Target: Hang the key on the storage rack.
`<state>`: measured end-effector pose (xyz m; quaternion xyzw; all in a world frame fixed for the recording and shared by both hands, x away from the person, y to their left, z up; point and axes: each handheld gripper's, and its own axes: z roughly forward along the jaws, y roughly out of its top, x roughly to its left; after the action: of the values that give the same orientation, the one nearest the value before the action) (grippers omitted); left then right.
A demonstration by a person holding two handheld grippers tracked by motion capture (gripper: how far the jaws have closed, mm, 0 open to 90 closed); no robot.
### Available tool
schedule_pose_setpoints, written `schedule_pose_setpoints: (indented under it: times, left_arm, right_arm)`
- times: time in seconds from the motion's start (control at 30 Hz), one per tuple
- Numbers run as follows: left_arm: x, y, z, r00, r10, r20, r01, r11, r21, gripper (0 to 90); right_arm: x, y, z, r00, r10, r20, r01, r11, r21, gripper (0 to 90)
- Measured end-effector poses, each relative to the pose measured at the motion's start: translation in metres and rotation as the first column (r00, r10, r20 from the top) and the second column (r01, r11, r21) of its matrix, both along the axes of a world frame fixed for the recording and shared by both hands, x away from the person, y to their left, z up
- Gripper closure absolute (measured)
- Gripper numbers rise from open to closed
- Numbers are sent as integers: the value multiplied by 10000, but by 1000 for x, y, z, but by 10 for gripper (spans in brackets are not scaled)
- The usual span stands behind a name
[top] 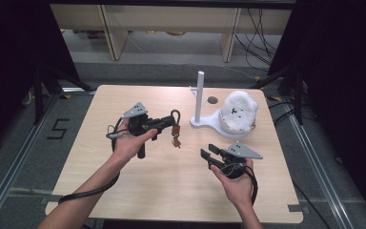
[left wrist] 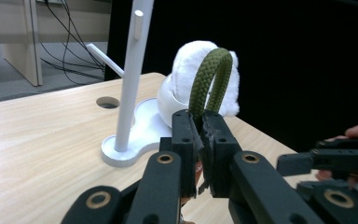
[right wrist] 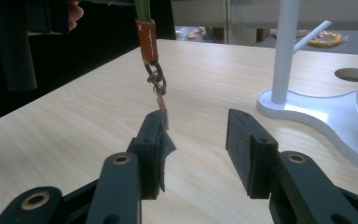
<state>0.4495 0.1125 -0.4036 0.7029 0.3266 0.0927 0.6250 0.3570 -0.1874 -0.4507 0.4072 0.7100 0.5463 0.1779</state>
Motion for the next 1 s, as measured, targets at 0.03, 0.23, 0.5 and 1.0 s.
schedule_pose_setpoints:
  times: [0.03,0.23,0.5,1.0]
  left_arm:
    - [2,0,0,10000,28,30,-28,10000,45,840]
    - [13,-6,4,9999,67,110,-69,9999,146,840]
    - [27,-14,7,9998,23,222,-27,9999,158,839]
    - [52,-25,10,9995,56,325,-65,9996,286,839]
  right_arm:
    - [-1,-1,-1,10000,-40,-48,41,9999,160,587]
    - [-3,-5,-5,9994,-322,-79,324,9994,136,580]
    - [-5,-13,-9,9984,-539,-181,543,9982,243,567]
    - [-9,-23,-17,9959,-889,-170,889,9960,2,562]
